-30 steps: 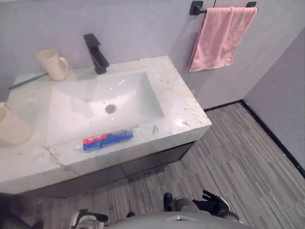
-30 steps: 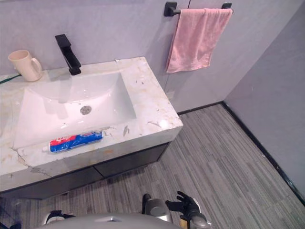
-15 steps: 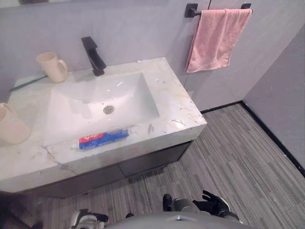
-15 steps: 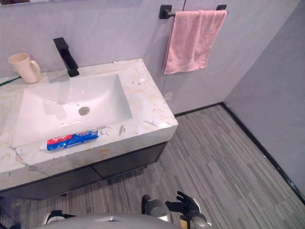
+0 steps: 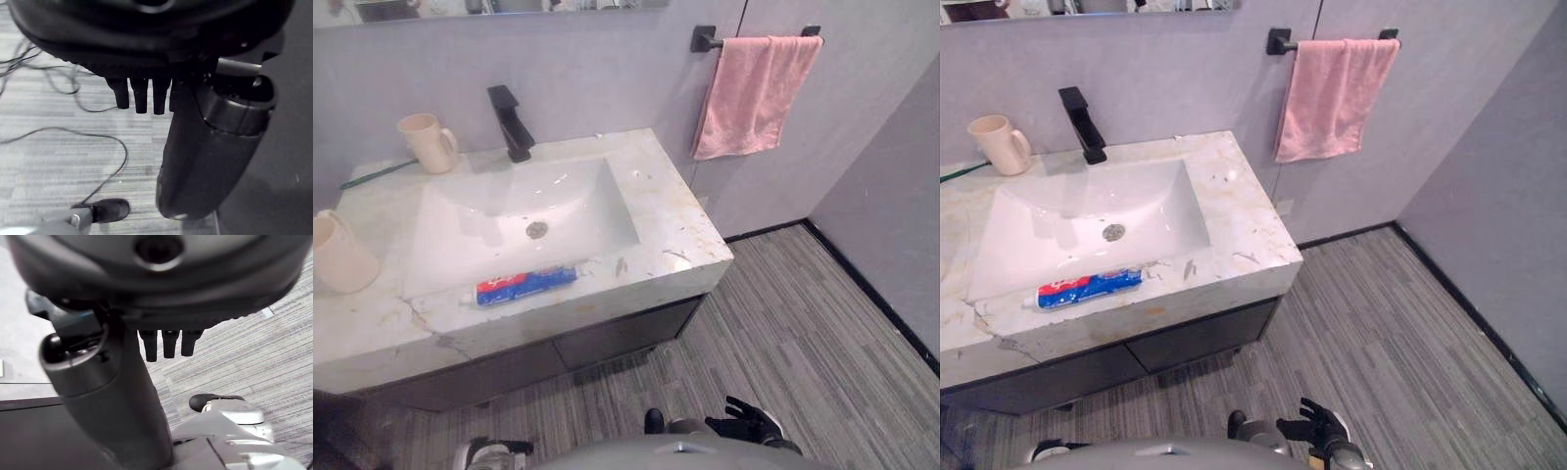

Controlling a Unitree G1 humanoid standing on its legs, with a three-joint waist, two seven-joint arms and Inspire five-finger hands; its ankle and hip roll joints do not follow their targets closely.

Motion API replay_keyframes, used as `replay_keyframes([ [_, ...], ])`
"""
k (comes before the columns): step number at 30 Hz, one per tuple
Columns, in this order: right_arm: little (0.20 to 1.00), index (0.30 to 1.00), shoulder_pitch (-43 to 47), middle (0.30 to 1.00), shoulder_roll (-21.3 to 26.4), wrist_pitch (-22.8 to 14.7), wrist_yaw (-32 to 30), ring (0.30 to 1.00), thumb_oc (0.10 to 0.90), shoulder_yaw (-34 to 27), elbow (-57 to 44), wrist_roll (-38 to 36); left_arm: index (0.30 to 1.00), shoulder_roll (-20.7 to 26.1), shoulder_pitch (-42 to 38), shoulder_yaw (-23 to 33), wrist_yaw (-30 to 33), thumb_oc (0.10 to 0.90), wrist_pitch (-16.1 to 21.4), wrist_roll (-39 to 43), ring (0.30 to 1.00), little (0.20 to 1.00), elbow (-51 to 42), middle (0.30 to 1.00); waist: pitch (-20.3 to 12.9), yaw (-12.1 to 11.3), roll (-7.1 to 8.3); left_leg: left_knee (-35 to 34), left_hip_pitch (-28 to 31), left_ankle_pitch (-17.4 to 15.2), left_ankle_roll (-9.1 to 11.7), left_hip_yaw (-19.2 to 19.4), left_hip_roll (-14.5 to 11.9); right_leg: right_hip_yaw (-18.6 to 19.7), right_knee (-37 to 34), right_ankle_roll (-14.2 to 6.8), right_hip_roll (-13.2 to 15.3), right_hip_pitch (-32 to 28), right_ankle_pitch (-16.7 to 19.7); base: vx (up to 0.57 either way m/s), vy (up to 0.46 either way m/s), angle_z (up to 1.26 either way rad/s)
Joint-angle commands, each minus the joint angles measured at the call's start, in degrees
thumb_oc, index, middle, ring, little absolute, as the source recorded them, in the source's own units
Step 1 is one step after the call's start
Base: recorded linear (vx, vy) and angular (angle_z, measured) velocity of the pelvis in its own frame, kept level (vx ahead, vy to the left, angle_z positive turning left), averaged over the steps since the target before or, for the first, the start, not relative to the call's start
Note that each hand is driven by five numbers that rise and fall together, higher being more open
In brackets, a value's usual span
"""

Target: Organize the bathroom.

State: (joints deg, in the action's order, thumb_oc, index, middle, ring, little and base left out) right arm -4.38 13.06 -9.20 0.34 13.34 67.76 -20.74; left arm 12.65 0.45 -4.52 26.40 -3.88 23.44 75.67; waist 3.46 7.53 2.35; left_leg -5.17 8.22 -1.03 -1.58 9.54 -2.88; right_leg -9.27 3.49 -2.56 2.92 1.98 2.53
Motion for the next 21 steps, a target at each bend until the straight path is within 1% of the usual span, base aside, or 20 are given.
replay_keyframes([
  [1, 0.900, 0.900, 5.0, 0.900, 0.9, -2.7, 0.3, 0.900, 0.800, -2.0, -2.1, -0.6, 0.900, 1.7, 0.4, 2.3, 3.5, 0.800, 0.9, 2.9, 0.900, 0.900, 2.5, 0.900, 3.7, -1.0, -2.34, 0.2, -4.7, 3.5, 2.0, 1.2, 1.3, 3.6, 1.4, -4.4, -0.9, -3.5, -2.9, 0.01, -0.080, 0.30],
  [5, 0.900, 0.900, 5.0, 0.900, 0.2, -2.0, 0.7, 0.900, 0.800, -1.9, -1.0, 1.1, 0.900, 2.0, -0.1, 1.5, 3.9, 0.800, 0.9, 3.4, 0.900, 0.900, 1.8, 0.900, 2.4, -1.0, -2.77, 0.2, -6.3, 4.1, 1.9, 1.8, 0.0, 4.9, 3.5, -5.2, -0.3, -3.3, -4.2, -0.08, -0.169, 0.16],
  [8, 0.900, 0.900, 5.6, 0.900, 0.1, -1.0, 0.4, 0.900, 0.800, -1.4, -0.3, 1.4, 0.900, 2.6, -0.3, 2.1, 4.4, 0.800, 1.0, 3.7, 0.900, 0.900, 1.9, 0.900, 1.6, -1.5, -2.55, 0.2, -7.5, 4.3, 2.1, 2.3, -0.6, 6.0, 1.4, -5.0, -0.5, -5.2, -5.1, -0.14, -0.231, 0.26],
  [11, 0.900, 0.900, 6.2, 0.900, 0.3, 1.2, 0.7, 0.900, 0.800, 0.3, -0.9, 2.1, 0.900, 2.8, 0.1, 2.6, 5.3, 0.800, 1.5, 3.6, 0.900, 0.900, 1.6, 0.900, 1.6, -2.9, -1.67, 0.5, -10.0, 5.9, 3.3, 2.3, -2.3, 5.7, -1.7, -3.8, -1.5, -7.1, -5.2, -0.18, -0.269, 0.26],
  [12, 0.900, 0.900, 6.7, 0.900, 0.6, 1.8, 1.7, 0.900, 0.800, 1.2, -0.8, 2.8, 0.900, 2.7, 0.5, 3.2, 5.4, 0.800, 2.3, 3.4, 0.900, 0.900, 1.5, 0.900, 2.2, -3.3, -1.51, 1.1, -11.4, 7.3, 4.5, 2.5, -3.9, 5.2, -2.1, -3.1, -2.0, -7.6, -5.5, -0.19, -0.239, 0.17],
  [14, 0.900, 0.900, 6.9, 0.900, 0.8, 2.2, 1.7, 0.900, 0.800, 1.7, -0.9, 3.7, 0.900, 2.7, 0.8, 3.5, 4.9, 0.800, 3.0, 2.3, 0.900, 0.900, 1.5, 0.900, 2.9, -3.4, -1.51, 1.7, -12.7, 8.8, 5.5, 2.9, -5.1, 4.6, -2.4, -2.5, -2.6, -8.2, -5.9, -0.17, -0.164, 0.19],
  [15, 0.900, 0.900, 7.0, 0.900, 1.2, 3.2, 0.9, 0.900, 0.800, 2.1, -1.0, 4.0, 0.900, 2.7, 1.0, 3.5, 4.5, 0.800, 3.8, -0.5, 0.900, 0.900, 1.4, 0.900, 3.4, -3.4, -1.61, 2.7, -13.4, 9.3, 6.1, 3.9, -5.9, 3.7, -2.7, -2.0, -2.9, -8.5, -6.1, -0.24, -0.138, 0.36],
  [16, 0.900, 0.900, 7.0, 0.900, 1.4, 4.2, -0.2, 0.900, 0.800, 2.2, -1.1, 3.8, 0.900, 2.8, 1.0, 3.1, 4.1, 0.800, 4.3, -2.3, 0.900, 0.900, 1.2, 0.900, 3.8, -3.1, -1.65, 4.5, -13.8, 9.1, 6.3, 5.5, -6.5, 2.7, -2.9, -1.7, -2.8, -8.6, -6.0, -0.22, -0.098, 0.47],
  [17, 0.900, 0.900, 7.0, 0.900, 1.5, 4.5, -0.3, 0.900, 0.800, 2.1, -1.0, 3.6, 0.900, 2.8, 1.0, 3.0, 3.8, 0.800, 4.5, -2.5, 0.900, 0.900, 1.1, 0.900, 3.9, -2.9, -1.58, 5.5, -13.8, 8.8, 6.3, 6.3, -6.7, 2.2, -3.0, -1.5, -2.6, -8.6, -5.9, -0.34, -0.054, 0.72],
  [18, 0.900, 0.900, 7.3, 0.900, 2.0, 5.4, -0.6, 0.900, 0.800, 1.7, -0.5, 2.0, 0.900, 2.8, 0.7, 2.8, 2.6, 0.800, 5.2, -2.0, 0.900, 0.900, 0.5, 0.900, 4.2, -1.8, -0.81, 11.0, -12.6, 4.7, 5.1, 9.5, -6.4, -0.3, -3.1, -1.0, -1.2, -7.9, -4.7, -0.30, 0.003, 0.66],
  [19, 0.900, 0.900, 7.4, 0.900, 2.4, 5.7, -1.0, 0.900, 0.800, 1.4, -0.3, 1.7, 0.900, 2.8, 0.6, 2.6, 2.6, 0.800, 5.5, -2.5, 0.900, 0.900, 0.2, 0.900, 4.2, -1.3, -0.43, 14.8, -11.6, 1.1, 5.0, 9.6, -5.9, -0.8, -3.1, -1.2, -0.3, -8.1, -4.8, -0.41, 0.013, 0.84],
  [20, 0.900, 0.900, 7.8, 0.900, 2.7, 6.6, -0.9, 0.900, 0.800, 1.2, 0.1, 1.6, 0.900, 2.7, 0.3, 2.0, 2.8, 0.800, 5.5, -2.6, 0.900, 0.900, -0.2, 0.900, 4.0, -0.9, -0.09, 19.3, -10.7, -0.7, 4.6, 10.1, -5.7, -1.6, -3.0, -1.0, 0.3, -7.2, -3.9, -0.32, -0.001, 0.99],
  [21, 0.900, 0.900, 8.2, 0.900, 3.0, 7.3, -0.5, 0.900, 0.800, 0.8, 0.3, 0.3, 0.900, 2.6, 0.0, 1.7, 3.1, 0.800, 5.5, -2.0, 0.900, 0.900, -0.6, 0.900, 3.9, -0.5, 0.31, 26.4, -10.2, -2.1, 4.5, 10.1, -5.8, -1.8, -3.2, -0.9, 0.8, -6.4, -3.1, -0.34, -0.014, 1.02],
])
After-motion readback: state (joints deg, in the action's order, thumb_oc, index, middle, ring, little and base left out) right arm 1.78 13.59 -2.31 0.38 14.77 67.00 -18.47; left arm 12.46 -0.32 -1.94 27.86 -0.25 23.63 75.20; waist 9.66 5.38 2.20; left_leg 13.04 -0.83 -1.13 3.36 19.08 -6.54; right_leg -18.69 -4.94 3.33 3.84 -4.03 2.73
